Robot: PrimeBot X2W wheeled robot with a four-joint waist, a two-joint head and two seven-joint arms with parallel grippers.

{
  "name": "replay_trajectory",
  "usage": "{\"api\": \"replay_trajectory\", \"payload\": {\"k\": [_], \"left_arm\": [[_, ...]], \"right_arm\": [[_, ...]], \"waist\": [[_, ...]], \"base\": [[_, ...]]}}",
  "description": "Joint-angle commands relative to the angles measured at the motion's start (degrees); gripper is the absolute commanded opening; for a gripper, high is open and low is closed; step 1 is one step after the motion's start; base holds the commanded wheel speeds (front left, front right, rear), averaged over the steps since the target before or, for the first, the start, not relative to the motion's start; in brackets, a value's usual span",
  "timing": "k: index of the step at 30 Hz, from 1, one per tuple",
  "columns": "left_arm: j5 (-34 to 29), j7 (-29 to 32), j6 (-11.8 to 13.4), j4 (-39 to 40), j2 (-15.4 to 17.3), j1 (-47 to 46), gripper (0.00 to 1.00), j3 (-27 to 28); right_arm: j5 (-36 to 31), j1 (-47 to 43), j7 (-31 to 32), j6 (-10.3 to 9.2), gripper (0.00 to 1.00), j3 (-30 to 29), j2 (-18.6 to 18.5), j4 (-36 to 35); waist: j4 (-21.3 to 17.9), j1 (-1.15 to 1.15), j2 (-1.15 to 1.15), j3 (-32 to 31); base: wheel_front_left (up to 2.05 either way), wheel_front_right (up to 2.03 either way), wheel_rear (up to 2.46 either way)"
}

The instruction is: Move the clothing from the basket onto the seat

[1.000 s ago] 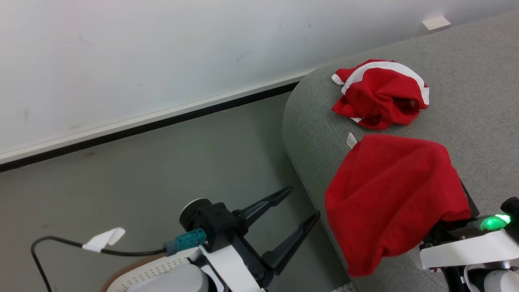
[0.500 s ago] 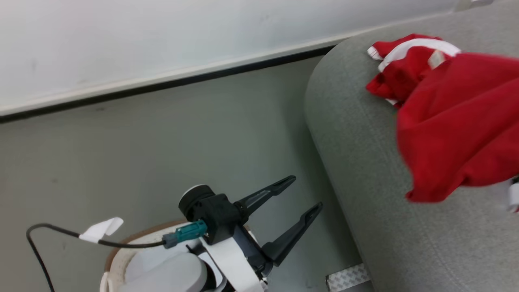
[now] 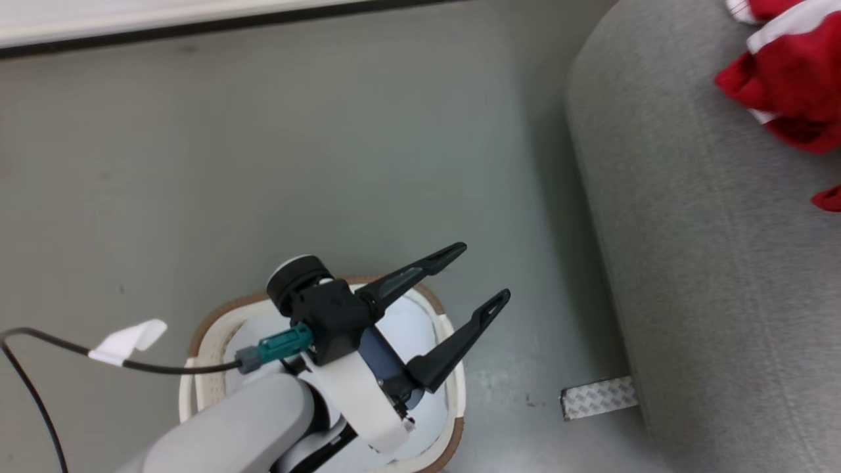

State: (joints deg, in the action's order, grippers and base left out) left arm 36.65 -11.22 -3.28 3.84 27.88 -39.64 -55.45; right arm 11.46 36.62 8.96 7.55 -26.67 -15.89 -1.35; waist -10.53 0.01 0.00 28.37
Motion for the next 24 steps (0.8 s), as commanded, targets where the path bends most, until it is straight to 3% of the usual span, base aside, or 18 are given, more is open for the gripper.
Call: {"api": "replay_trajectory", "payload": {"k": [1,7,12,13,15,17,24], "left_arm": [[-0.69,-0.3,-0.22,0.04,0.45,-0.94,1.0,0.31],[-1.55,-0.92,-0.48,-1.18,0.81,-2.3,1.0,0.53],[-1.0,-1.53,-0.69,-2.44,-0.16,-2.26,1.0,0.48],[-0.85,-1.59,-0.66,-2.69,-0.27,-2.08,1.0,0.49],[-0.56,-1.69,-0.53,-2.97,-0.35,-1.61,1.0,0.56],[-0.13,-1.81,-0.42,-3.35,-0.33,-1.25,1.0,0.58],[0.95,-2.31,0.21,-4.63,-0.7,0.51,1.0,0.76]], "right_arm": [[-1.09,1.53,0.2,-0.14,0.0,-0.65,-1.42,2.38],[-10.62,5.14,0.31,-0.13,0.0,-6.39,-5.3,17.15],[-19.09,6.17,6.39,-0.14,0.02,-8.71,-2.36,26.7],[-20.0,6.21,9.02,-0.14,0.25,-9.22,-1.39,28.41],[-21.26,5.61,13.46,-0.14,0.49,-8.78,-0.7,30.38],[-21.04,5.74,15.21,-0.14,0.99,-8.08,0.1,31.06],[-17.71,3.59,19.24,-0.14,1.0,-2.7,-0.7,31.67]], "waist": [[2.43,-0.01,0.0,3.3],[3.89,-0.01,0.0,5.3],[4.18,-0.01,0.0,4.89],[4.04,-0.01,0.0,4.6],[3.66,-0.01,0.0,3.97],[3.31,-0.01,0.0,3.25],[1.66,-0.01,0.0,-1.99]], "base": [[0.0,0.0,0.0],[0.0,0.0,0.0],[0.0,0.0,0.0],[0.0,0.0,0.0],[0.0,0.0,0.0],[0.0,0.0,0.0],[0.0,0.0,0.0]]}}
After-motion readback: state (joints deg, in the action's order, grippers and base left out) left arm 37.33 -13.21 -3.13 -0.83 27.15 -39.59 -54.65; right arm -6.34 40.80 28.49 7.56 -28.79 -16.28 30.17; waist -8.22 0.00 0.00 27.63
